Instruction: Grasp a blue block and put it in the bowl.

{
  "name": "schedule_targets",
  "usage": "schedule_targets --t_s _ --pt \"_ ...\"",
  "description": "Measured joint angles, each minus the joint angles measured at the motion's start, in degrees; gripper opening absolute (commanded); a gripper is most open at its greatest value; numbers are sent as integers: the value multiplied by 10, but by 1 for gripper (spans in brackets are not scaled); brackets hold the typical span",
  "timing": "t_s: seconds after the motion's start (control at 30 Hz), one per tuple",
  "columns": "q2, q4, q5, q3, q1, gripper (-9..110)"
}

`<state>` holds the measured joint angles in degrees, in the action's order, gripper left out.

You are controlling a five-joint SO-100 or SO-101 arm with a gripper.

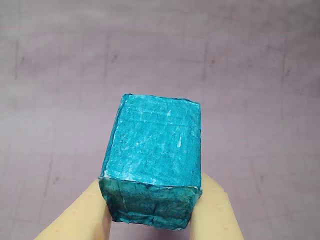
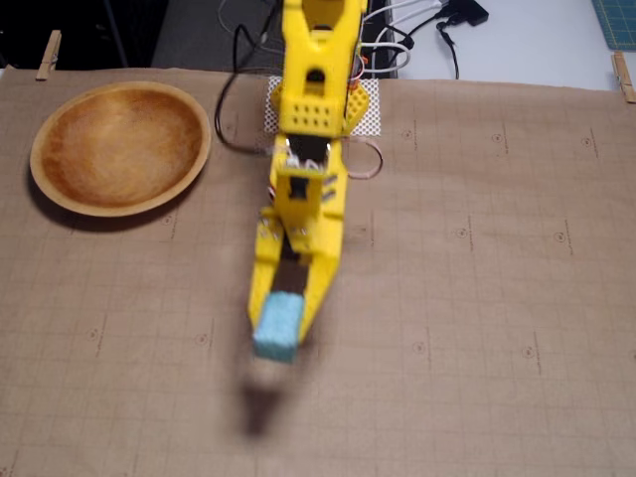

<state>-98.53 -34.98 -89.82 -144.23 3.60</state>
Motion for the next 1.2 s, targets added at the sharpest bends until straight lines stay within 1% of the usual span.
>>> schedule_targets --t_s 0.27,0.4,0.43,0.5,0.67,0.77,0.9,1.2 --pt "-232 198 5 -38 40 -3" --pt "-337 309 5 -40 62 -3" --pt "-376 357 5 -40 72 -3" --pt "-403 393 5 -40 76 -3" --pt "-534 532 5 -41 112 -3" --pt "-584 571 5 -41 121 -3" --pt "-660 638 5 -41 161 -3" --pt "-724 765 5 -41 268 -3"
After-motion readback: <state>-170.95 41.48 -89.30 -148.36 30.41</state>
